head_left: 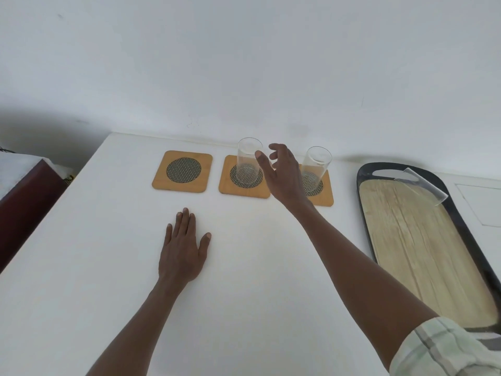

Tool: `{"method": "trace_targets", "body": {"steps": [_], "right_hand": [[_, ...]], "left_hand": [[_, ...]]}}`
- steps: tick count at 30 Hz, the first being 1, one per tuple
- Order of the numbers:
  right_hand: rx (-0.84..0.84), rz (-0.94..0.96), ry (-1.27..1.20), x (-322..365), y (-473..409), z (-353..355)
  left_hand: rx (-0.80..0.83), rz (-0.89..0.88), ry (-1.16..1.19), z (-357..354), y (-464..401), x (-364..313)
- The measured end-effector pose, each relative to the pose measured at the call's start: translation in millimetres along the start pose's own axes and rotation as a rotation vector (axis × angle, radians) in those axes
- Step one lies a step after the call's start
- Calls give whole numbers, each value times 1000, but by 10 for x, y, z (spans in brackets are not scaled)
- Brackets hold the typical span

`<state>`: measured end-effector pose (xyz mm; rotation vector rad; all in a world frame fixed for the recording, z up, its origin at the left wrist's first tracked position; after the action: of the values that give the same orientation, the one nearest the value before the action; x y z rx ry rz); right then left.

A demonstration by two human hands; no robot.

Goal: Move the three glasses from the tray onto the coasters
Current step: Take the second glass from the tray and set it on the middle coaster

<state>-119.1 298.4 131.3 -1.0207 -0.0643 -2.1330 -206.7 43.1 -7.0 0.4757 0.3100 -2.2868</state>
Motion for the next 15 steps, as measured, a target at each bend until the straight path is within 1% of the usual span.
{"method": "trace_targets", "body": {"steps": [7,15], "right_hand": [[-72,24,-5,-313,539,417],[-181,-54,29,-746,957,1060]], "left_hand": [[85,23,38,-23,70,-98],[124,-71,74,-250,366,-747]]}}
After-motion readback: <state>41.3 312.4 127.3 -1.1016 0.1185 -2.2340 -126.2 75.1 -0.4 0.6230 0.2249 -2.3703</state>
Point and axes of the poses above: each hand's wrist, its own y-axis away from the middle knuckle, its own z-axis out of the back of the hand, x = y × z, the point moved 5 cm from there along -y, towards the middle knuckle, and after that the axes turned 5 degrees about y, right-handed, at the moved point
